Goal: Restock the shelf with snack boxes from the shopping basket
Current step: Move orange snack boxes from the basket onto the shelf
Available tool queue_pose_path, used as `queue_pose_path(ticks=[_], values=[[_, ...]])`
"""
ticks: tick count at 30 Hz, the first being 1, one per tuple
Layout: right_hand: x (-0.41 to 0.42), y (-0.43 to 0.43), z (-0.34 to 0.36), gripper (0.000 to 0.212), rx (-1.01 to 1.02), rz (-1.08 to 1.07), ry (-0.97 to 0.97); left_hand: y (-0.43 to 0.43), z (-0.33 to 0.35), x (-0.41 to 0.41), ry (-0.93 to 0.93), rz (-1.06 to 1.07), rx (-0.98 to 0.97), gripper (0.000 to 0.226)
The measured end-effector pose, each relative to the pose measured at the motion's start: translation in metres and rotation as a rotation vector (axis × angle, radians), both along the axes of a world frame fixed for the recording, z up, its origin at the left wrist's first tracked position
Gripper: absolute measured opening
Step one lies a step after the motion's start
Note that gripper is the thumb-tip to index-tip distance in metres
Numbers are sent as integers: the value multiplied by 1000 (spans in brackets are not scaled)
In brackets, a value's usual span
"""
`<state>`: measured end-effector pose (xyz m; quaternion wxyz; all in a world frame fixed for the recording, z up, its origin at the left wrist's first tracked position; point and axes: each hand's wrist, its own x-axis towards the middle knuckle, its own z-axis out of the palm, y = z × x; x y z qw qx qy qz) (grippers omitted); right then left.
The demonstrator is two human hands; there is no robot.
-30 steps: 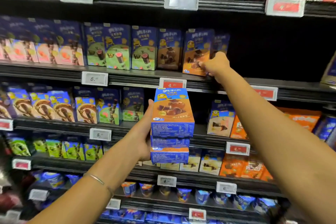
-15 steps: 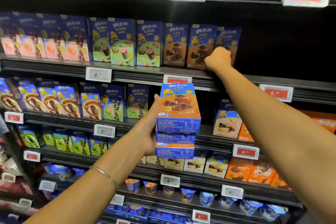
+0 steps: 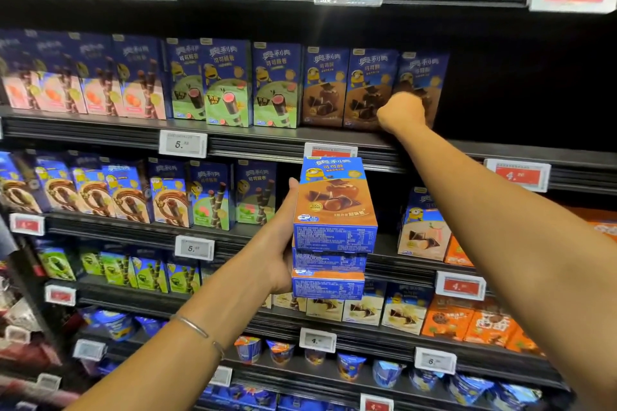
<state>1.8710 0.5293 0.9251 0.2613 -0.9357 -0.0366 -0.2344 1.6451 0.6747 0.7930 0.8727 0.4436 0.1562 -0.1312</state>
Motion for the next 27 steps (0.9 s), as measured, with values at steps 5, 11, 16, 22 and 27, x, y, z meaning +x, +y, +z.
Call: queue_pose_path(ticks=[5, 11, 16, 22, 27], values=[[-9, -2, -1, 29, 78, -7, 12, -1, 3, -2, -16, 1, 25, 77], [-75, -10, -1, 37, 395, 161, -156, 0, 3, -1, -34, 2, 39, 75], [-156, -32, -45, 43, 532, 491, 237, -5, -2, -6, -49, 52, 3, 73], [-190, -43, -70, 45, 434, 603, 503, -19, -8, -5, -179, 73, -61, 73], [-191, -55, -69, 38, 473, 609, 487, -23, -17, -8, -247, 178, 68, 66]])
